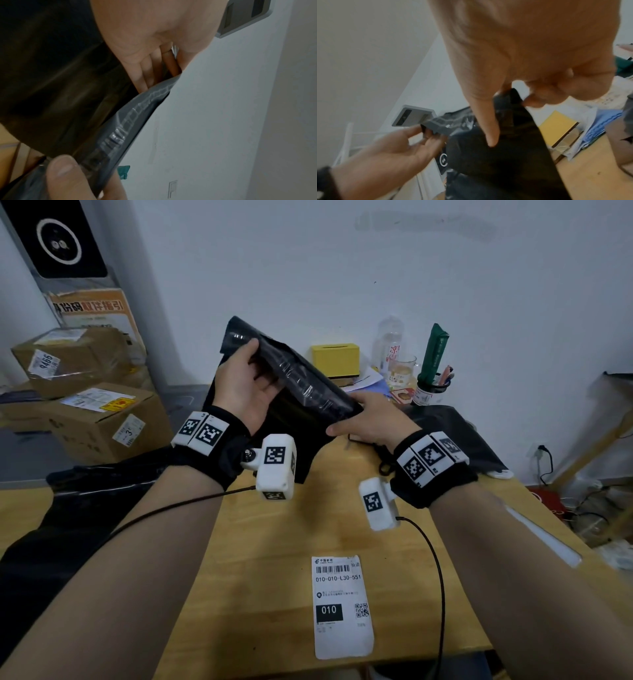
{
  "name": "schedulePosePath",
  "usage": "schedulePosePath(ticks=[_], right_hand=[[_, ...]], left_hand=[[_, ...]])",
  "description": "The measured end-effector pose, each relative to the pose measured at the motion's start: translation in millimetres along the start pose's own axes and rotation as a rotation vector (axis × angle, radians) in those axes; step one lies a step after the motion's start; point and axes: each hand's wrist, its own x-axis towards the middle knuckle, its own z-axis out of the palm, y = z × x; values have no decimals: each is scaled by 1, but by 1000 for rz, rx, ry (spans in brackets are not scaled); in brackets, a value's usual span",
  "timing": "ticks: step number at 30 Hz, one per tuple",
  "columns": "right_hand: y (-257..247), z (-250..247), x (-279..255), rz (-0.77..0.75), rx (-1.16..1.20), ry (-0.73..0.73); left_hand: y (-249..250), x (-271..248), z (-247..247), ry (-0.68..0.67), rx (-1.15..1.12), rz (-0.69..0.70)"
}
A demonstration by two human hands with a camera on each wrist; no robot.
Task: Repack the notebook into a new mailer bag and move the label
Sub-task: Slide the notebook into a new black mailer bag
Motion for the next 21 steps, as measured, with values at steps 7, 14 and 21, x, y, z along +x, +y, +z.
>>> schedulePosePath(ticks=[7, 14, 21], right_hand=[[1, -3, 8, 165, 503, -68], [-8, 3, 71, -16, 897, 148], [3, 16, 103, -251, 754, 366]], left_hand=[[5, 9, -15, -49, 248, 37], [1, 40, -26, -115, 190, 77], [-9, 65, -41, -231, -24, 133]])
